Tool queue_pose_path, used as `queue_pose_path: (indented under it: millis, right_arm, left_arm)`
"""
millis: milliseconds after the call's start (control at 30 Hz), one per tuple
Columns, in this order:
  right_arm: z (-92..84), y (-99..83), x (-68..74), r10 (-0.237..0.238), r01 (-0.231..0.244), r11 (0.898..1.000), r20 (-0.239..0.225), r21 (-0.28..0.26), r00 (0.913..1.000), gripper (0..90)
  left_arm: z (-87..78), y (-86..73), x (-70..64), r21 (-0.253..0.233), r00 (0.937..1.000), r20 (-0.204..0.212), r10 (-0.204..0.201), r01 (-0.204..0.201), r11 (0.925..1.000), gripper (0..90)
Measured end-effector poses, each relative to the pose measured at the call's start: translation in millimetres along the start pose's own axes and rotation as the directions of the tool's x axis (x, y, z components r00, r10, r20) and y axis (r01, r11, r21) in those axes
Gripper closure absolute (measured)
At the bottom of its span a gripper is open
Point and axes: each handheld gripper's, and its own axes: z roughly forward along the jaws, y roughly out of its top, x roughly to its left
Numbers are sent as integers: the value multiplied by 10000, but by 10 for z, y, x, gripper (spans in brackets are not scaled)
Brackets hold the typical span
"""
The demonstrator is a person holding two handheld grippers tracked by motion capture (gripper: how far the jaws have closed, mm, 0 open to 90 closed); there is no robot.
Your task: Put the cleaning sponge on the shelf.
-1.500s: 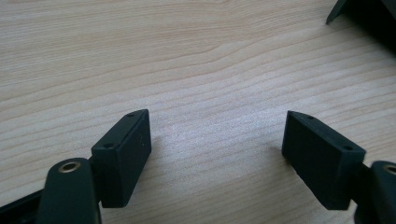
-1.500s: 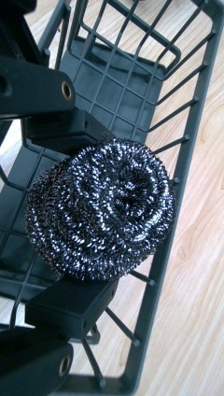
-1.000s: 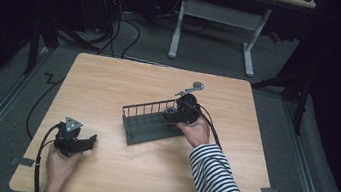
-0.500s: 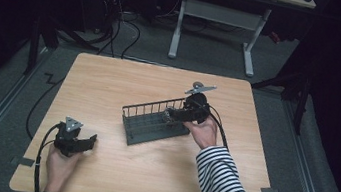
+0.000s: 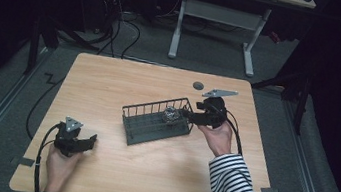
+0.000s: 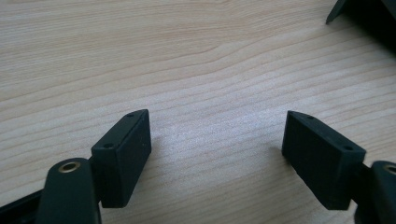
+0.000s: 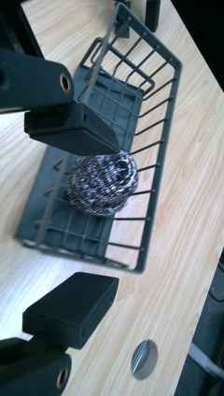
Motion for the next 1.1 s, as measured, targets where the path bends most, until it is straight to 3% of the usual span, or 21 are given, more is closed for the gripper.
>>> queue_pose_path:
  millis: [133,500,700,833,1100]
  right_arm:
    - [-92,-83,-38,49,-49,10000,125,24,9999,311]
    - [-407,-300,-156,466,-447,9976,348,-531,9983,330]
    - [-481,-427,-187,533,-504,9975,580,-501,9969,330]
    - [-588,-508,-201,678,-622,9944,638,-852,9957,344]
    - [-701,-658,-227,1003,-924,9900,716,-1065,9924,353]
  left_arm:
    - [2,0,-1,-12,10000,-8,1,-1,10000,242]
    - [3,2,-3,-19,10000,-2,-3,3,10000,242]
    - [3,1,-3,-17,10000,-1,-1,1,10000,242]
    - [3,2,-3,-19,10000,0,-1,1,10000,243]
    - [4,2,-3,-20,10000,-2,0,0,10000,243]
